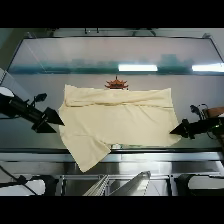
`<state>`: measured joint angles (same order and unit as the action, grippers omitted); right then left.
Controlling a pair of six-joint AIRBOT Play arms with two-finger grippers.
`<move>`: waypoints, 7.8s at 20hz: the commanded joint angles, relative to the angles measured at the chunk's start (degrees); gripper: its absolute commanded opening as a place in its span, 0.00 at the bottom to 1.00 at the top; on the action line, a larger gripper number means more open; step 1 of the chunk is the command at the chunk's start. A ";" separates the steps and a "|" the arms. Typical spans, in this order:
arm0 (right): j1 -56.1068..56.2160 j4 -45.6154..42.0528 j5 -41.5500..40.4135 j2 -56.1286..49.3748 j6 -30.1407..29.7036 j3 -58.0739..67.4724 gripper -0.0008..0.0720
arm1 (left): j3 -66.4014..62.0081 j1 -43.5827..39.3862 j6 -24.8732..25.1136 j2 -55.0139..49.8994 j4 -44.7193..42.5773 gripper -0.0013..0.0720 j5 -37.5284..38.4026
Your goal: Fold the shirts.
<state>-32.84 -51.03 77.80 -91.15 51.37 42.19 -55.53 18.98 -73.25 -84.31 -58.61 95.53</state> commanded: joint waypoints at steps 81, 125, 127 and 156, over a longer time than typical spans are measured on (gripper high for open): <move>12.22 19.28 8.41 -8.22 8.63 37.55 0.03 | -60.37 -41.29 -9.68 -42.53 13.11 0.02 -19.82; 43.01 -14.97 -3.15 -9.49 49.29 52.83 0.27 | -58.99 -5.73 2.36 -12.76 38.60 0.02 2.84; 41.79 -13.68 -3.13 -11.39 50.05 52.83 0.89 | -58.99 -6.51 2.34 -12.76 38.62 0.02 2.89; 35.23 43.74 0.63 -17.79 21.44 53.13 0.03 | -58.99 -10.25 2.29 -12.76 38.69 0.02 3.54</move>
<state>8.34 -11.99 77.23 -114.08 75.75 95.24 -114.52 8.75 -71.02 -97.06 -19.88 99.07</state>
